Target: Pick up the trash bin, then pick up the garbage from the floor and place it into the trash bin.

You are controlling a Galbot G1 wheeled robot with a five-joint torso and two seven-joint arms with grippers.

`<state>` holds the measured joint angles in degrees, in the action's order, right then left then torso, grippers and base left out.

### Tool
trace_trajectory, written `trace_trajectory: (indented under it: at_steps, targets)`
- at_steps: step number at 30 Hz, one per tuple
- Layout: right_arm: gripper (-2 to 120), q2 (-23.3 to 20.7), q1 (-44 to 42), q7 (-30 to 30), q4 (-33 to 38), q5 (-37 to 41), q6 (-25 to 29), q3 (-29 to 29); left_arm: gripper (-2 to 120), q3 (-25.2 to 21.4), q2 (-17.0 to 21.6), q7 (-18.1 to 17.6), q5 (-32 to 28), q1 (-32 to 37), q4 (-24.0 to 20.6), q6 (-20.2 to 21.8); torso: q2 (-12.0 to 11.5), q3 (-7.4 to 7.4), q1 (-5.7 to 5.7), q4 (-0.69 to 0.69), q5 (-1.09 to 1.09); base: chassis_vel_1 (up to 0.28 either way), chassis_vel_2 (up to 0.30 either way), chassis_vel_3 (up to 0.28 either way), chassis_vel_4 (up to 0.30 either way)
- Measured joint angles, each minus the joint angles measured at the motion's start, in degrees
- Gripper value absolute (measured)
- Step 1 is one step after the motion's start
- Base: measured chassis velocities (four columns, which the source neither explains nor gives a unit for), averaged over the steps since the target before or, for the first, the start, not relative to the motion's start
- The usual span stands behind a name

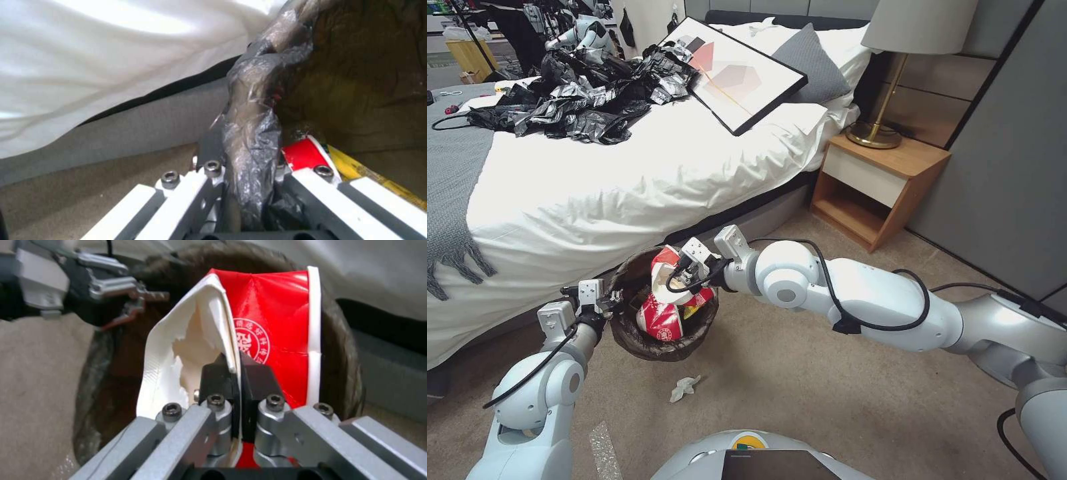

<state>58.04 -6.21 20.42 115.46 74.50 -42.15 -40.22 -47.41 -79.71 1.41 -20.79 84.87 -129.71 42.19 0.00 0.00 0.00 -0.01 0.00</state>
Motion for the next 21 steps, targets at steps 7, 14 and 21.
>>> trace_trajectory:
  at_steps: [7, 14, 21]
  targets:
    - [4, 1.0, -1.8, 0.2, -2.3, -1.2, 0.0, -0.7, 0, -0.1, 0.0, 0.0, 0.1, 0.2, 0.0, 0.0, 0.0, 0.0, 0.0, 0.0, 0.0, 0.0, 0.0, 0.0, 0.0]
    - [32, 3.0, -2.2, 1.4, -3.9, -0.9, 0.1, -0.7, 0, -0.3, 0.0, 0.3, 0.2, 0.2, 0.4, -0.1, 0.0, 0.0, 0.0, 0.02, 0.0, 0.0, 0.0, 0.0, 0.0]
    - [54, 4.1, -2.2, 2.3, -4.2, -0.1, 0.5, -1.0, 0, -0.4, 0.0, 0.4, 0.2, 0.3, 0.5, -0.1, 0.0, 0.0, 0.0, 0.01, 0.0, 0.0, 0.0, 0.0, 0.0]
